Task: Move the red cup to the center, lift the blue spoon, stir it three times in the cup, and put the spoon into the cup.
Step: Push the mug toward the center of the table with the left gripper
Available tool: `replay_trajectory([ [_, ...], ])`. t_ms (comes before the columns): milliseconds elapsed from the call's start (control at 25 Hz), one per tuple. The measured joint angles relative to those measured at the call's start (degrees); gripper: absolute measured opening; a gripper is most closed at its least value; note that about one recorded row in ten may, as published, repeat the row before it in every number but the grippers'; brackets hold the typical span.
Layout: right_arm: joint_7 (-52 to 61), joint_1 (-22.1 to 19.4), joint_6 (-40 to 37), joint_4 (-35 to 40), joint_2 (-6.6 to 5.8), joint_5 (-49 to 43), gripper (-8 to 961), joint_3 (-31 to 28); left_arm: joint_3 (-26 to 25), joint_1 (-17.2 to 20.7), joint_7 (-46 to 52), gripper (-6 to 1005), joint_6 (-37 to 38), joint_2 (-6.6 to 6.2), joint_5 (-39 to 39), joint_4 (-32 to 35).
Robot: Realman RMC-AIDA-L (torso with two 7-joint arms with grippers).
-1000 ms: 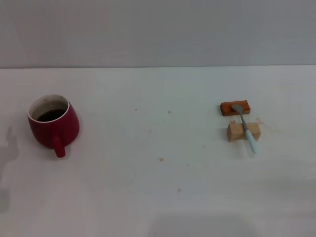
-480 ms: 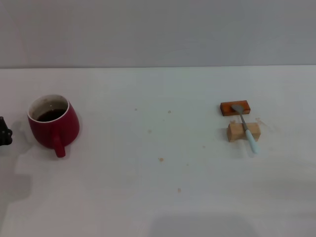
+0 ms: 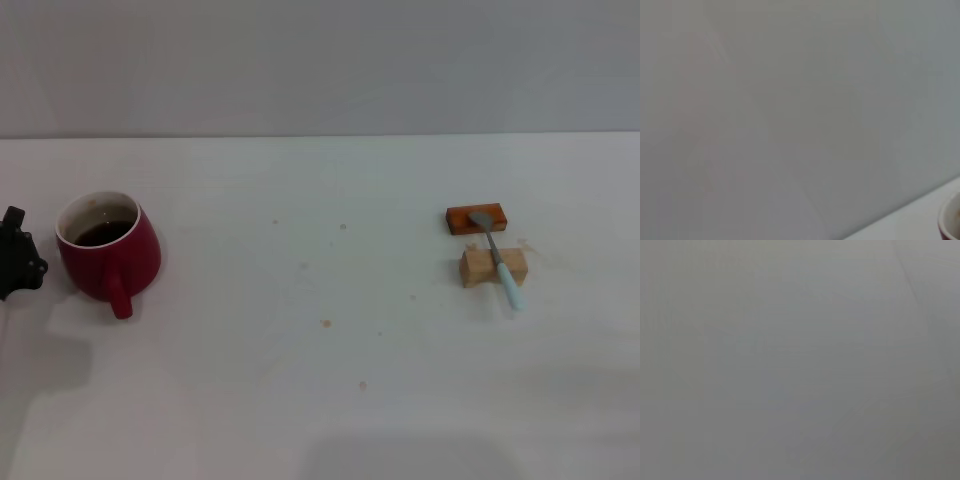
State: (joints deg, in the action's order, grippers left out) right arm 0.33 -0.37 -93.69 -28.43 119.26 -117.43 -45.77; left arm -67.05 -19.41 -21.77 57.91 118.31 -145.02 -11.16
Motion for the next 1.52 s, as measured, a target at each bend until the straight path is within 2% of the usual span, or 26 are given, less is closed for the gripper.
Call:
replay_trajectory([
  [240, 0.0, 0.2, -0.3, 0.0, 0.0, -0.1, 684, 0.5, 0.0, -1.7, -4.0, 12, -3.9, -0.11, 0.0, 0.1],
  [480, 0.0, 0.2, -0.8, 0.0, -0.02, -0.1, 684, 1.2, 1.1, -2.1, -5.9, 19, -4.2, -0.22, -0.4, 0.4],
  [880, 0.0, 0.4, -0.8, 0.4, -0.09, 0.0, 684, 1.2, 6.2, -3.3, -6.0, 32, -4.0, -0.21, -0.8, 1.3],
  [1520, 0.0, 0.4, -0.8, 0.6, -0.01, 0.0, 684, 1.2, 17.4, -4.7, -6.1, 52, -3.6, 0.31, -0.8, -1.0],
])
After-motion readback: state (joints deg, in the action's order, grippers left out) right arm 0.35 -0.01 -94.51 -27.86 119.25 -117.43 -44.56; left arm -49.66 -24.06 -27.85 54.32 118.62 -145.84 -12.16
